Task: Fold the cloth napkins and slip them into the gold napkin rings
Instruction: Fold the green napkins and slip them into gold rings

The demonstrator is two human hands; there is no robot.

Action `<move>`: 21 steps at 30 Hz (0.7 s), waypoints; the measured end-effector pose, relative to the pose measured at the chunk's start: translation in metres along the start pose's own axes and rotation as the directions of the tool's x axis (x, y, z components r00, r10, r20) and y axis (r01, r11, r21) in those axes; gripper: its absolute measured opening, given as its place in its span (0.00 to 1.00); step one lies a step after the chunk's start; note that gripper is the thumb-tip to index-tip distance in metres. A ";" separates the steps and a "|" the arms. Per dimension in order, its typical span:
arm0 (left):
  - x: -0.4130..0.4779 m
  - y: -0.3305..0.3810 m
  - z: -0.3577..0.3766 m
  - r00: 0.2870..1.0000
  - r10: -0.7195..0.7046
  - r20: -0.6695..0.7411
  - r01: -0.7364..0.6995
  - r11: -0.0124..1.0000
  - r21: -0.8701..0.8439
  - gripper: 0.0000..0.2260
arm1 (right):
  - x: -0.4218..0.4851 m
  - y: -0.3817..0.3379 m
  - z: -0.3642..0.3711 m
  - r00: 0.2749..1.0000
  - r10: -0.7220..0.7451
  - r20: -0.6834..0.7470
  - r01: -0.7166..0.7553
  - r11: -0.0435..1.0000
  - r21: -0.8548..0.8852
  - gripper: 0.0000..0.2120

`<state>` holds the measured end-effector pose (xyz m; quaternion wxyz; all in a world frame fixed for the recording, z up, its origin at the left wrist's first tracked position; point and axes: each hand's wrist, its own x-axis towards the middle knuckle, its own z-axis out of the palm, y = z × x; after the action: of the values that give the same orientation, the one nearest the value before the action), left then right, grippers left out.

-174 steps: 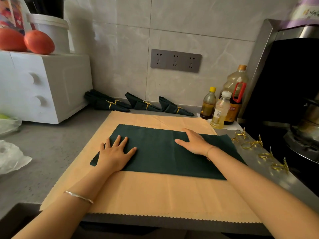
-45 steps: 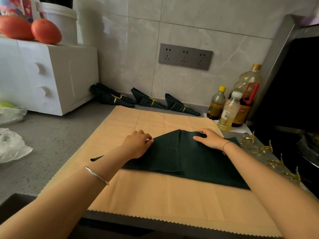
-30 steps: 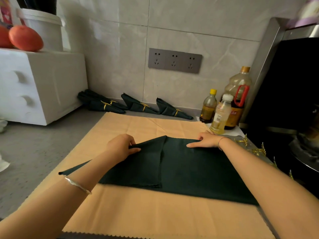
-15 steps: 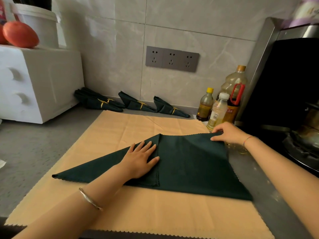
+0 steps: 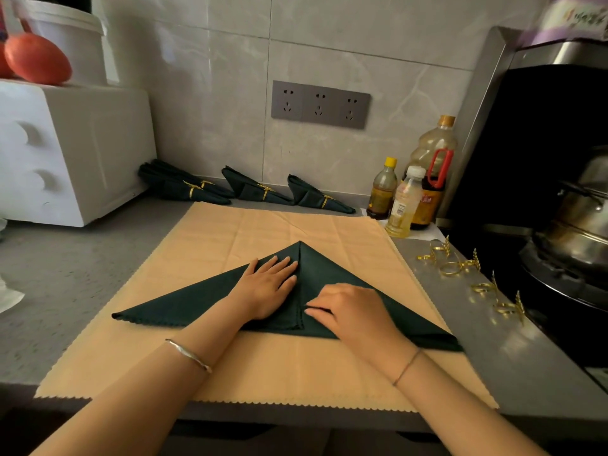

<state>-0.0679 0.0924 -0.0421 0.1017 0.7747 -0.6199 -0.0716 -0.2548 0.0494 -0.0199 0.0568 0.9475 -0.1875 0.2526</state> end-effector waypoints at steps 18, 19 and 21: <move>-0.001 0.004 -0.003 0.999 0.022 0.046 -0.025 0.998 0.057 0.24 | 0.001 -0.005 -0.009 0.966 0.259 0.007 -0.248 0.916 0.316 0.18; -0.001 0.003 -0.003 0.999 0.023 0.045 -0.025 0.998 0.056 0.25 | 0.014 0.003 -0.008 0.950 0.313 -0.017 -0.291 0.901 0.321 0.17; -0.001 0.003 -0.003 0.999 0.022 0.049 -0.024 0.998 0.050 0.25 | 0.044 0.020 0.005 0.925 0.378 0.040 -0.373 0.883 0.284 0.16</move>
<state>-0.0705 0.0931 -0.0386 0.0680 0.7679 -0.6327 -0.0734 -0.2254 0.0157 -0.0017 -0.1294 0.8893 -0.3280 0.2911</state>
